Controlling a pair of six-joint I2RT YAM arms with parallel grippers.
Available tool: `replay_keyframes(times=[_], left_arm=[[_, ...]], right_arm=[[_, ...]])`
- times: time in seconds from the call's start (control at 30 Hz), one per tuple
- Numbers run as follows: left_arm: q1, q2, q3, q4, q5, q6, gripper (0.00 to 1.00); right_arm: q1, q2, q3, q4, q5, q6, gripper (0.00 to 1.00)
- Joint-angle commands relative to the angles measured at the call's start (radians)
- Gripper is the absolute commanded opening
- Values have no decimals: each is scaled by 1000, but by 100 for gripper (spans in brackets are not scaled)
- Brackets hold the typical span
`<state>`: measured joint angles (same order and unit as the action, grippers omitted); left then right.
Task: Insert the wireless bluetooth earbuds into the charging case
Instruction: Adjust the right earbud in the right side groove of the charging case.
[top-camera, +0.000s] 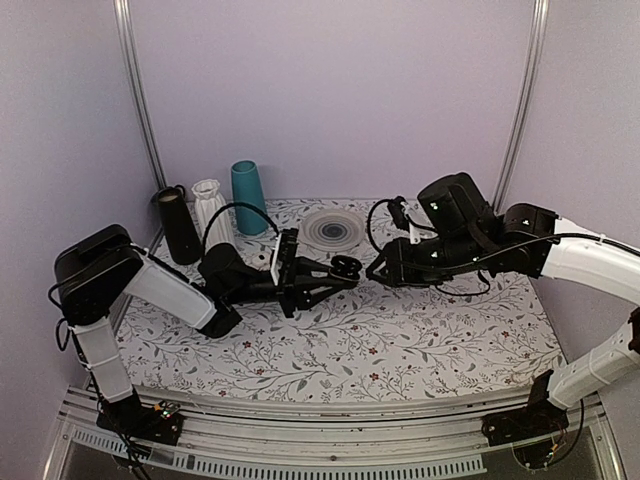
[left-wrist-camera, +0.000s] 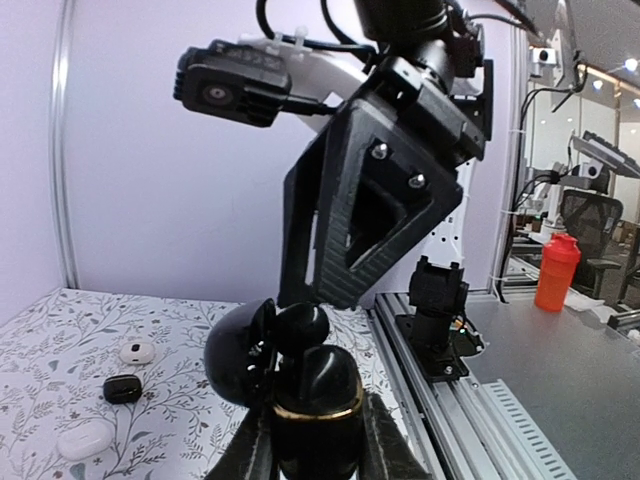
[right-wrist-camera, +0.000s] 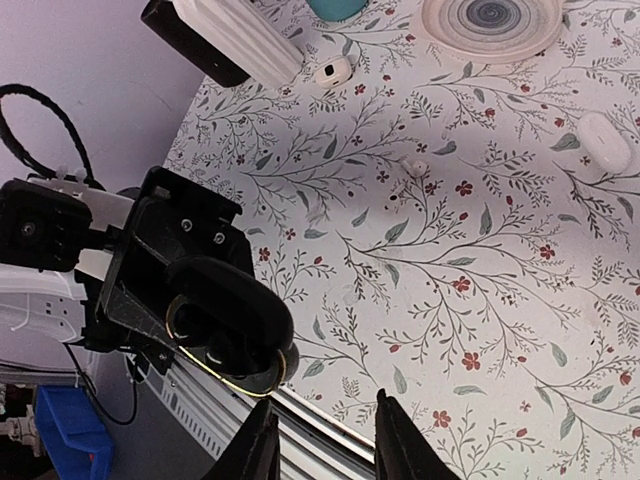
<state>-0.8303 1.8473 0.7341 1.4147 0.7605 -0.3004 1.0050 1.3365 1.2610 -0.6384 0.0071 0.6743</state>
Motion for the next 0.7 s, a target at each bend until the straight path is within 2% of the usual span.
replay_keyframes(times=[0.0, 0.37, 0.67], left_arm=[[-17, -46, 6, -100, -119, 137, 0], [-77, -54, 28, -237, -301, 316, 0], [-91, -70, 52, -297, -336, 355, 0]], right_arm=[[12, -32, 20, 16, 22, 176, 32], [20, 13, 13, 106, 87, 290, 31], [21, 5, -39, 119, 127, 296, 28]])
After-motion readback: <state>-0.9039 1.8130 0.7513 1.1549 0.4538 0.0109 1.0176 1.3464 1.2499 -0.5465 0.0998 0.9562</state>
